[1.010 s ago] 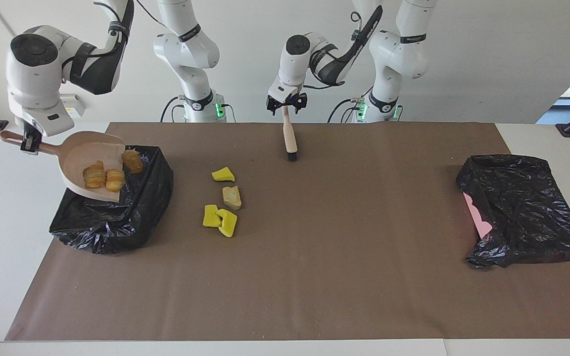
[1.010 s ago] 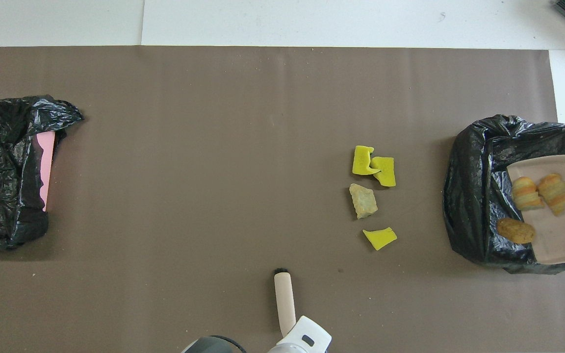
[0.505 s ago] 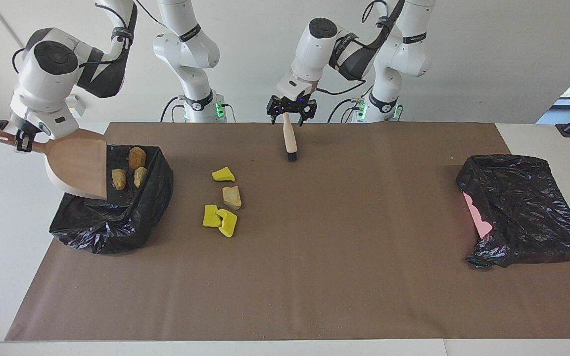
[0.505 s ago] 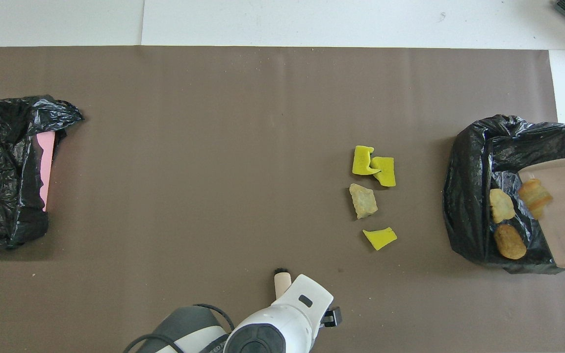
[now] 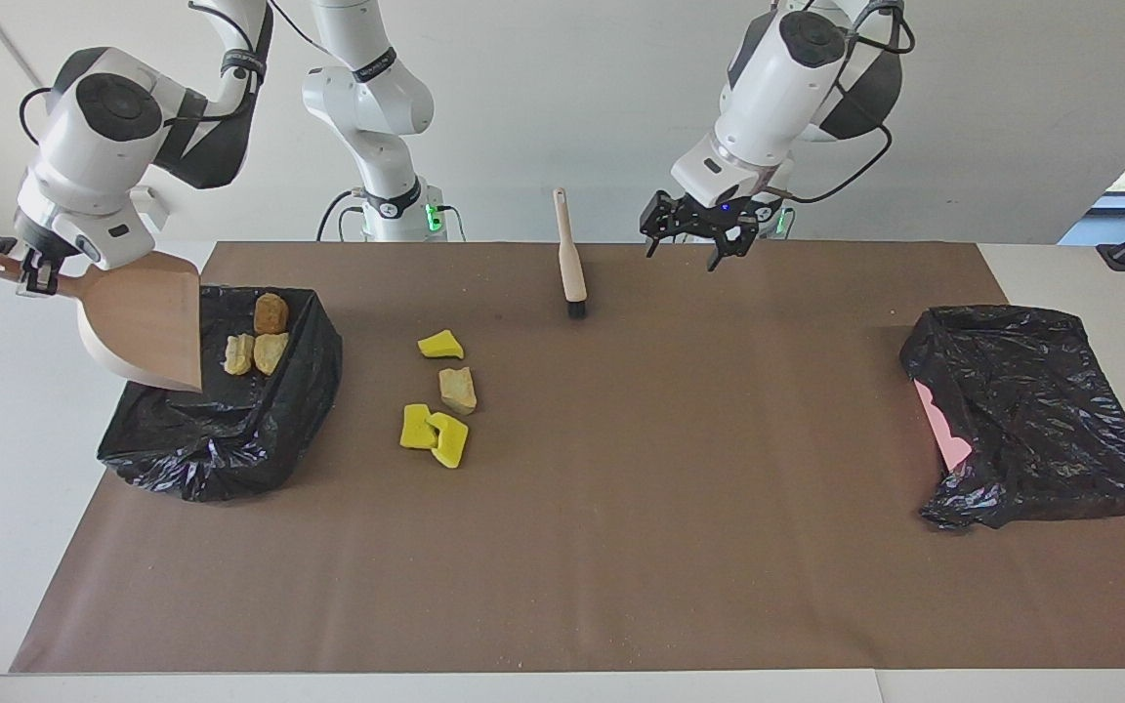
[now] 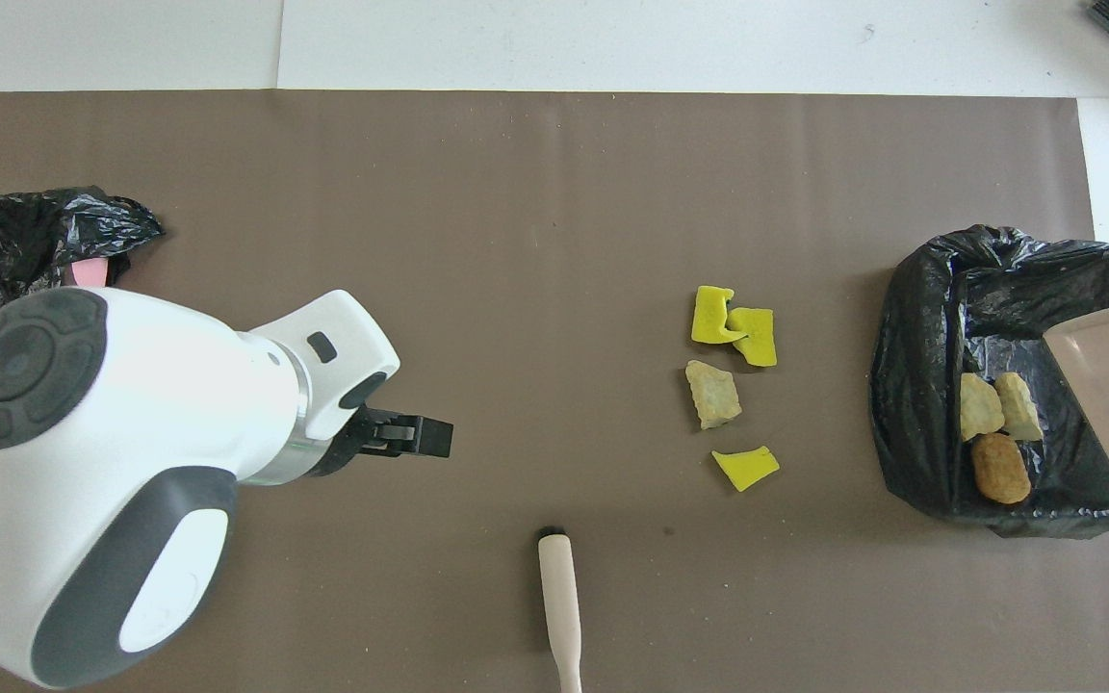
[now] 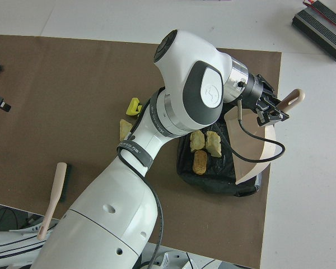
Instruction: Sweep and dump trash in bin
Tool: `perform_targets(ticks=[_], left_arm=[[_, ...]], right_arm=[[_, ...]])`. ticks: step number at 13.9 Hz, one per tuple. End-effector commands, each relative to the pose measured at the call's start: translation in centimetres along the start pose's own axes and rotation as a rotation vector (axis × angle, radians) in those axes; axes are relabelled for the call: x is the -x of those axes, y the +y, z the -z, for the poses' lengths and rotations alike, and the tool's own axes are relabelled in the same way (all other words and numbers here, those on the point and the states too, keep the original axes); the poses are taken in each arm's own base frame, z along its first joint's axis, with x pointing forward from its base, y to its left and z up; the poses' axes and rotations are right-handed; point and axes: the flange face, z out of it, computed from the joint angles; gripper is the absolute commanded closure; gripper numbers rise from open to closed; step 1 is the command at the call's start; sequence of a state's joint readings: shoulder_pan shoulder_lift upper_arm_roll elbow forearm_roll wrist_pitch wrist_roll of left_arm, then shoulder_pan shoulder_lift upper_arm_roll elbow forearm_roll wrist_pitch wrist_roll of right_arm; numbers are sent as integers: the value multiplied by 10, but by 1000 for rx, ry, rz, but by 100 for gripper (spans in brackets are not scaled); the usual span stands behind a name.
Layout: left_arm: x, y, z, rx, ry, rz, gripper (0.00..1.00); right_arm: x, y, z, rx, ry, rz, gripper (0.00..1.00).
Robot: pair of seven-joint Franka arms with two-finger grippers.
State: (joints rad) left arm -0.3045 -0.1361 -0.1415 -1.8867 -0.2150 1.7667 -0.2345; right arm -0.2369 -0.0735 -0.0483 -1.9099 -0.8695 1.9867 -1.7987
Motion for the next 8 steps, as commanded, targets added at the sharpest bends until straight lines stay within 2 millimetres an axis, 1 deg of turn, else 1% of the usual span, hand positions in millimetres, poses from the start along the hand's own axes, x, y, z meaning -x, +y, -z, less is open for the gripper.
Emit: perform_targets(ticks=[1,2,3,4,5,6,7,8], left_arm=[[-5,-16,30,-91,21,-36,0],[-8,-29,41,-115,27,-46,0],[-10,-42,56,-124,27,-54,0],[-12,-61,65,-127,26,-44,0],[-13,-75,69,-128,23,-29,0],[-13,-85,71,-127,24,-10,0],[-14,-92,72,-128,21,2,0],[-13,-95,73,-129,19,10,0]], right_arm=[[25,-23,36,6,3,-136,100],[30,-29,44,-1,39,-225,100],[27,-30,50,-25,76,-288,100],[13,-26,65,-42,123,-371,100],[2,-27,72,-82,143,-488,100],[-13,-25,86,-103,167,-580,100],[-31,-20,98,-130,233,-677,100],[-48,-17,109,-165,295,-789,100]])
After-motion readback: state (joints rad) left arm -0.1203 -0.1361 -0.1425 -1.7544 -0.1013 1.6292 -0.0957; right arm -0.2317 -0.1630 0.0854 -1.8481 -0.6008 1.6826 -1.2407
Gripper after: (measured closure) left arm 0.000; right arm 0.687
